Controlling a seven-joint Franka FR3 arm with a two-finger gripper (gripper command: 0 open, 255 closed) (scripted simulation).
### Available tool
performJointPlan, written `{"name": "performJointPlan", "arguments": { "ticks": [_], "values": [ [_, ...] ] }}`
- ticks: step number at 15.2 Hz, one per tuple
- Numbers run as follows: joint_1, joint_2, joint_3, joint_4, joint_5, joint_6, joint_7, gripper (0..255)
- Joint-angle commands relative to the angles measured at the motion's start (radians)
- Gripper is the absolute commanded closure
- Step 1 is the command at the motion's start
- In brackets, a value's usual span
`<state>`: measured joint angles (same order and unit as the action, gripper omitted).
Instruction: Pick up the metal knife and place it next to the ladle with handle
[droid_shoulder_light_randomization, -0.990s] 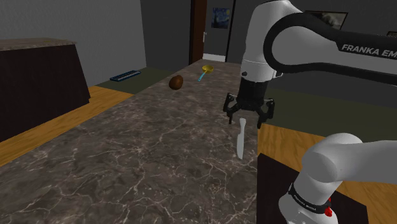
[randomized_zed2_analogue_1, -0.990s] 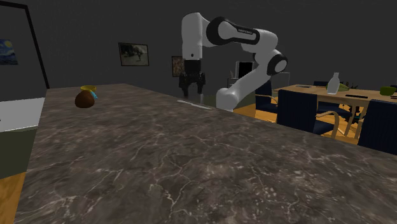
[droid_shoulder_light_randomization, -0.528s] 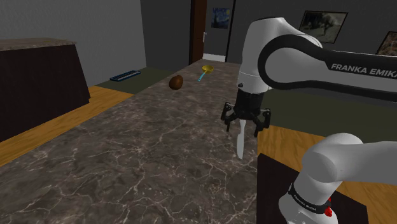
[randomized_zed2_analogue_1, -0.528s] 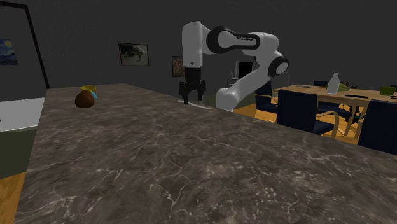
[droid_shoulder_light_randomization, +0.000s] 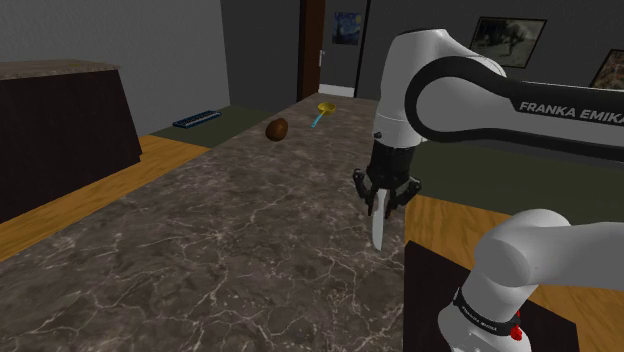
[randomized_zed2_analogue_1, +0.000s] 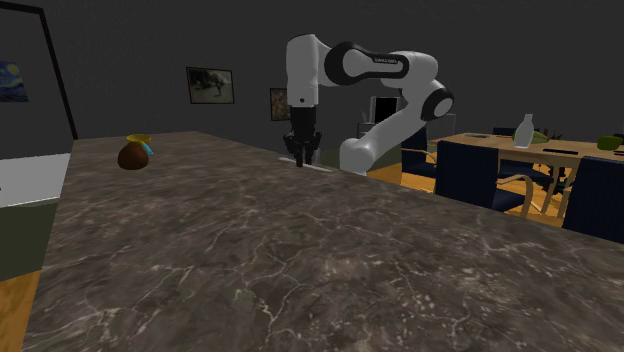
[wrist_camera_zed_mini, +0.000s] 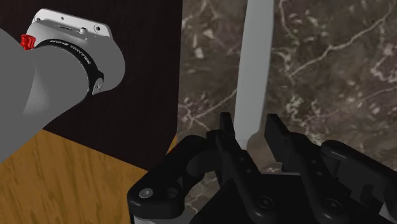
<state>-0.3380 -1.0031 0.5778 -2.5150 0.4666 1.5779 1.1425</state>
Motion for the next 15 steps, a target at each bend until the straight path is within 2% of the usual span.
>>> {"name": "performJointPlan", "arguments": {
  "ticks": [1,8,15],
  "values": [
    [0.0,0.0,0.0,0.0,0.0,0.0,0.0,255],
    [0.0,0.0,0.0,0.0,0.0,0.0,0.0,255],
    [-0.016,0.022,-0.035,0.098,-0.034,-0.077,0.007,255]
  ]
}}
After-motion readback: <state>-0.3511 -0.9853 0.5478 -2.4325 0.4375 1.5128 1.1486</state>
